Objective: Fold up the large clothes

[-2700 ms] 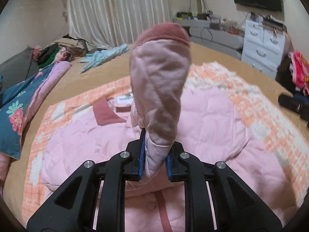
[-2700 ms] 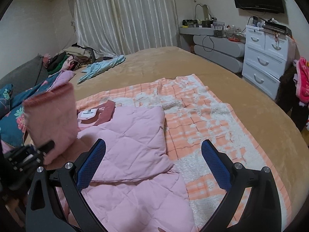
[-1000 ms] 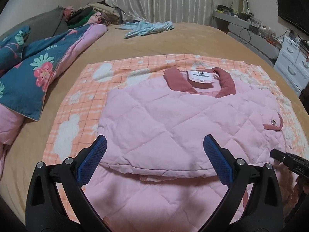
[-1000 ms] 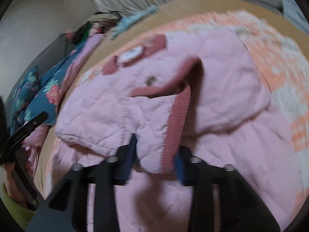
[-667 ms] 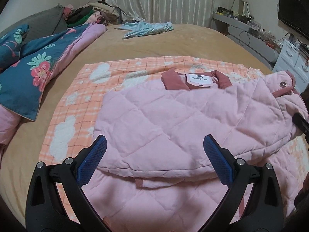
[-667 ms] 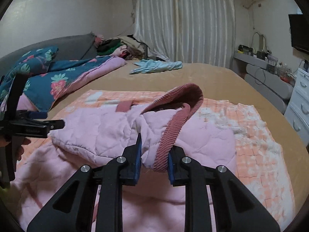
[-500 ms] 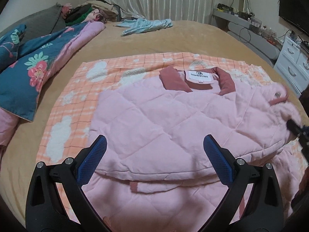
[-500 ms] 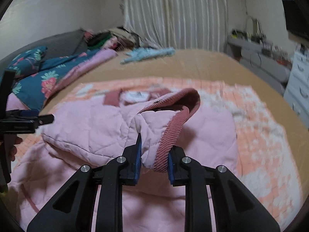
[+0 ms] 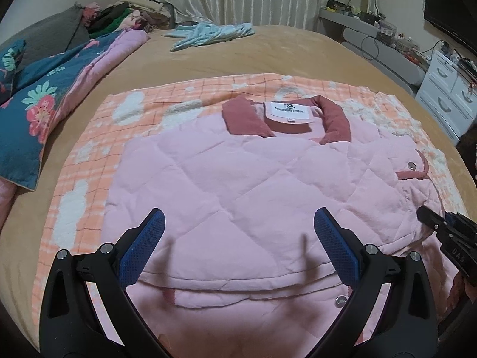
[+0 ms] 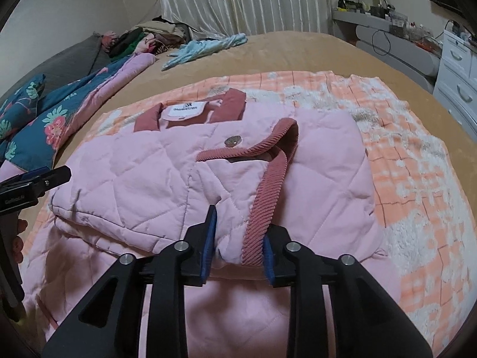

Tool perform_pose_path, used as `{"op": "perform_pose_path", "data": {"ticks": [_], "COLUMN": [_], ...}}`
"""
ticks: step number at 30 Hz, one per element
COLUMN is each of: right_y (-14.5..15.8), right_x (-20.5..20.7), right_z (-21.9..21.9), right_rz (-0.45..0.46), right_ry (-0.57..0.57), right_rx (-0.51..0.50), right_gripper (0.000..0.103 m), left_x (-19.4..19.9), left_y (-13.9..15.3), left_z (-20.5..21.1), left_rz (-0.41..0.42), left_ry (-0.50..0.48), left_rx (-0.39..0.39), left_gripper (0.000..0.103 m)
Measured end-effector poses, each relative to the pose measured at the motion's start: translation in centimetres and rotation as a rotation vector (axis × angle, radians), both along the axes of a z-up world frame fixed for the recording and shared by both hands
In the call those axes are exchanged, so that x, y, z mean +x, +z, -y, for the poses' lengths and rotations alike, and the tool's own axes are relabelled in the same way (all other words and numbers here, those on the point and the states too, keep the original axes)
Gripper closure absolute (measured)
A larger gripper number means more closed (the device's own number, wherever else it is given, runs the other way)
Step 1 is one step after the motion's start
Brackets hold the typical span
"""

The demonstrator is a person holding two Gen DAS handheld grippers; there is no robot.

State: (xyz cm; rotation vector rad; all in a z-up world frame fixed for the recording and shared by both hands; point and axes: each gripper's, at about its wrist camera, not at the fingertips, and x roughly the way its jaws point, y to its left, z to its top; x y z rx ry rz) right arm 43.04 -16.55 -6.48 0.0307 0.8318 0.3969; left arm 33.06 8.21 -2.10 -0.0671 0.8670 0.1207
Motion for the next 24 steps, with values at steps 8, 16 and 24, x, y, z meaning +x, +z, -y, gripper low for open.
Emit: {"op": "perform_pose_path", "data": {"ticks": [8,16,24], "right_y": [1.3,2.1,-3.7], "right_x": [-0.7,-1.9,1.3], "right_z": [0.6,-1.6,-0.8], "right_rz": [0.042,0.146,-0.124], "right_ry": [-0.065,0.060,0.025], "right_rx": [-0.052,-0.067,-0.033], "right_gripper": [0.041,0.033,0.025], "left_x": [0.8,1.5,0.9], "left_y": [-1.3,-5.1,-5.8], "left_z": [0.8,-0.4,-0.3], "left_rz": [-0.039,-0.101,-0.092], "left_ry": [-0.028,-0.014,-0.010], "left_rx": [-0.025,-0.095,-0.092], "left_gripper": [0.009,0.008,0.008]}}
